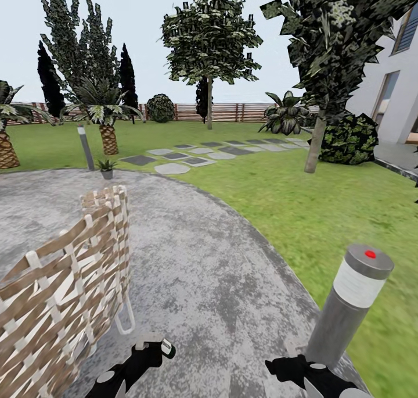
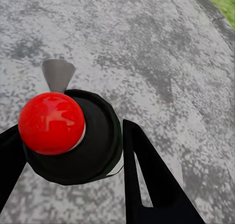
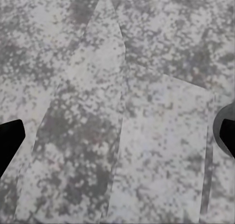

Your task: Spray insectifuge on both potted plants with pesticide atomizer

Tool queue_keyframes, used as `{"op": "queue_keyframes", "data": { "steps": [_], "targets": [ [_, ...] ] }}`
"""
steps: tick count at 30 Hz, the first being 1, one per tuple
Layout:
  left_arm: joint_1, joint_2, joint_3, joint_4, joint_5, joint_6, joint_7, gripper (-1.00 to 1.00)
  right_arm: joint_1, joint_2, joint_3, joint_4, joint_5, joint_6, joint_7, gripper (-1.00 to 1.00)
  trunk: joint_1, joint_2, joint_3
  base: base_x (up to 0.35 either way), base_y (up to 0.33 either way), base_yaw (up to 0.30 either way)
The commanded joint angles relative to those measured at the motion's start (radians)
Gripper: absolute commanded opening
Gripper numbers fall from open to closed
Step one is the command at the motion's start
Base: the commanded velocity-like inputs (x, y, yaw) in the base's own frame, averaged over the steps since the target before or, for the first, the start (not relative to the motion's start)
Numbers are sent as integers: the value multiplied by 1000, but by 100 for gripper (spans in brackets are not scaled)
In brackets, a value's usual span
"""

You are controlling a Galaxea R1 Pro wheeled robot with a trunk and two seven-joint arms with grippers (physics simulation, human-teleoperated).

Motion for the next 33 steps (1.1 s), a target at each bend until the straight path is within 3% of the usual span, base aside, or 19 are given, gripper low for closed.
{"op": "queue_keyframes", "data": {
  "steps": [1, 15, 33],
  "targets": [
    [-1, -1, 8, -1, -10, -5, -4, -100, -1, 0, 9, 1, -10, -3, 3, 100, 0, 0, -1, 74, 0, 0],
    [-1, -1, 8, -1, -10, -5, -4, -100, -1, 0, 10, 1, -11, -4, 3, 100, 0, 0, -1, 234, 28, 0],
    [-1, -1, 8, 0, -10, -5, -4, -100, -1, 0, 6, 1, -21, -3, 3, 100, 0, 0, 1, 36, 2, -59]
  ]
}}
